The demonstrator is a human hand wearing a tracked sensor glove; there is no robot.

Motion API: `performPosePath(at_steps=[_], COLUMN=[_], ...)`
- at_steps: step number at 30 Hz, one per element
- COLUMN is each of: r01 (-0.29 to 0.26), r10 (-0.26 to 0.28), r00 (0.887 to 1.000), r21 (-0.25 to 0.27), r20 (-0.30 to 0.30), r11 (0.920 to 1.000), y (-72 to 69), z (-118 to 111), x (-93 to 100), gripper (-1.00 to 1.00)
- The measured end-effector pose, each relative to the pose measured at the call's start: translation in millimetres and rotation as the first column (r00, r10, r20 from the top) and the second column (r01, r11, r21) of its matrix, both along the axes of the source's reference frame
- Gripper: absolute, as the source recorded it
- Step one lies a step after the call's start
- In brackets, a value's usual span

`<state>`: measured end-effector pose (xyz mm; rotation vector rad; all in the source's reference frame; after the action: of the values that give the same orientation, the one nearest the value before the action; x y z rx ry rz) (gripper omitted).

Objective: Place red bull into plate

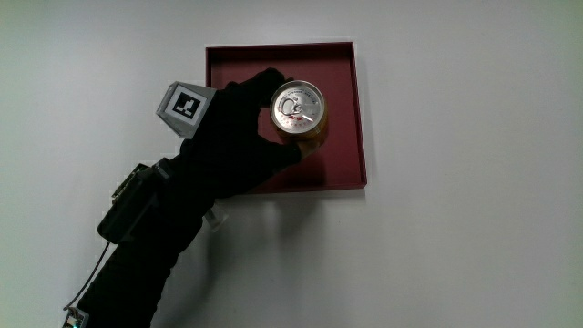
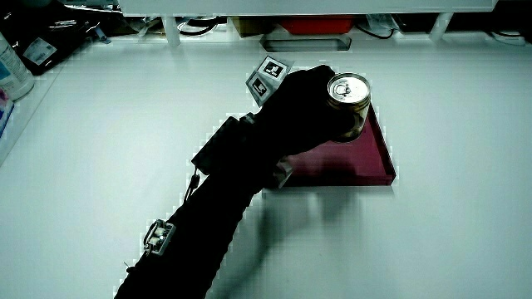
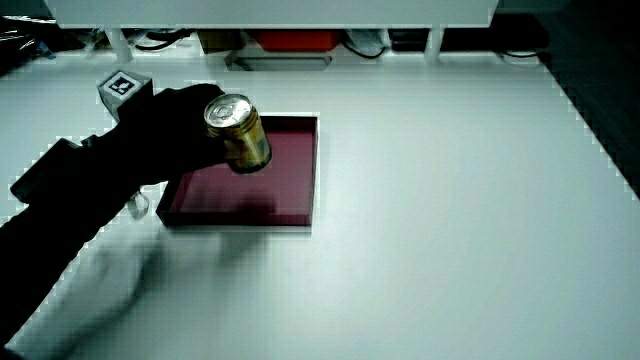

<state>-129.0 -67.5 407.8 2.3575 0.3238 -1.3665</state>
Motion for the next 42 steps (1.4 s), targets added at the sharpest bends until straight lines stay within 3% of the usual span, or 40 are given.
performPosePath(at_steps=[2, 6, 9, 16, 19, 23, 26, 27, 31, 42], r01=[0.004, 0.024, 0.031, 0.045, 0.047, 0.049, 0.048, 0.039, 0.036, 0.027], r10=[-0.004, -0.023, -0.03, -0.04, -0.041, -0.045, -0.044, -0.034, -0.029, -0.022], r00=[1.0, 0.999, 0.999, 0.998, 0.998, 0.998, 0.998, 0.999, 0.998, 0.999], r21=[0.005, -0.03, -0.053, -0.094, -0.122, -0.112, -0.134, -0.114, -0.123, -0.118], r20=[0.003, 0.038, 0.02, 0.048, 0.056, 0.034, 0.034, 0.04, 0.062, 0.04], r11=[1.0, 0.9993, 0.9981, 0.9945, 0.9914, 0.9925, 0.9899, 0.9927, 0.9917, 0.9927], y=[-0.1, 2.1, 4.7, 9.2, 10.8, 12.9, 13.2, 12.8, 15.2, 16.5], z=[8.0, 21.7, 31.1, 54.2, 59.6, 65.7, 64.6, 65.0, 62.1, 65.0], x=[-4.4, -11.8, -15.1, -21.4, -22.3, -24.1, -23.7, -23.0, -19.5, -18.4], gripper=[0.0, 0.0, 0.0, 0.0, 0.0, 0.0, 0.0, -0.03, -0.15, -0.47])
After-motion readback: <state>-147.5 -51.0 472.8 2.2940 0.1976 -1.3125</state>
